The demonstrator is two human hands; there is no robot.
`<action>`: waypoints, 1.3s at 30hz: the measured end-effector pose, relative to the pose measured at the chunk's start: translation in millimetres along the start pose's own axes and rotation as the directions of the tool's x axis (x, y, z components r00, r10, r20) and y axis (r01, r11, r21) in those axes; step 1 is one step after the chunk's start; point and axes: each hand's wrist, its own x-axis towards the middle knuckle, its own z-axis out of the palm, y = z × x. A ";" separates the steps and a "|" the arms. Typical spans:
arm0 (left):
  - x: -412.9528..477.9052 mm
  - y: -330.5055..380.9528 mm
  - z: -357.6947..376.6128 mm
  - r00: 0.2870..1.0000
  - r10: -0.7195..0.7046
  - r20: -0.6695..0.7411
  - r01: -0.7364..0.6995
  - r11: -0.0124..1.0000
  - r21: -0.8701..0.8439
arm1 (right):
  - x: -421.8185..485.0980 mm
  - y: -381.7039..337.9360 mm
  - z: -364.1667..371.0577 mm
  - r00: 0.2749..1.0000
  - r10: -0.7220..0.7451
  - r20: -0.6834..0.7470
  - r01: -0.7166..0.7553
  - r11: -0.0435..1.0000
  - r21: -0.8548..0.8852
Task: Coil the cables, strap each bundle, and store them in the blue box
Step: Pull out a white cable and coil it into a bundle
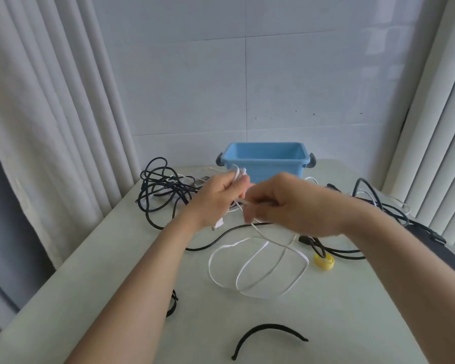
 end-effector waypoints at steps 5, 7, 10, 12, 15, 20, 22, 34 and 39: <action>-2.5 0.3 8.0 0.964 -0.044 0.263 0.120 0.952 -0.280 | 2.6 26.0 -20.7 0.925 0.027 -0.380 -0.051 0.997 -0.054; -3.6 4.1 11.0 0.945 -0.036 0.325 0.189 0.873 -0.451 | 4.9 40.3 -25.0 0.860 0.044 -0.509 -0.065 0.998 -0.023; -4.4 9.9 10.1 0.899 0.064 0.433 0.260 0.717 -0.647 | 9.5 62.2 -23.8 0.782 0.080 -0.618 -0.060 0.997 0.053; -5.0 15.0 7.1 0.871 0.166 0.463 0.270 0.626 -0.732 | 15.3 73.7 -17.3 0.759 0.119 -0.640 -0.072 0.993 0.098; -3.6 20.4 4.2 0.859 0.282 0.428 0.273 0.455 -0.847 | 22.7 82.6 -2.1 0.776 0.176 -0.605 -0.049 0.974 0.221; 3.9 26.9 -5.0 0.929 0.311 0.202 0.155 0.169 -0.973 | 32.3 95.6 38.1 0.880 0.313 -0.357 -0.087 0.846 0.527; 7.6 28.0 -10.0 0.989 0.139 0.041 0.022 0.137 -0.990 | 35.2 96.9 52.1 0.916 0.332 -0.225 -0.178 0.838 0.515; 19.5 -21.1 -21.1 0.837 -0.226 -0.498 -0.142 0.789 -0.598 | 20.3 44.0 57.5 0.969 0.192 0.155 -0.124 0.922 -0.367; 11.5 -32.1 -13.0 0.955 -0.118 -0.272 0.047 0.966 -0.256 | 9.9 12.1 20.9 0.999 0.003 -0.046 -0.018 0.942 -0.336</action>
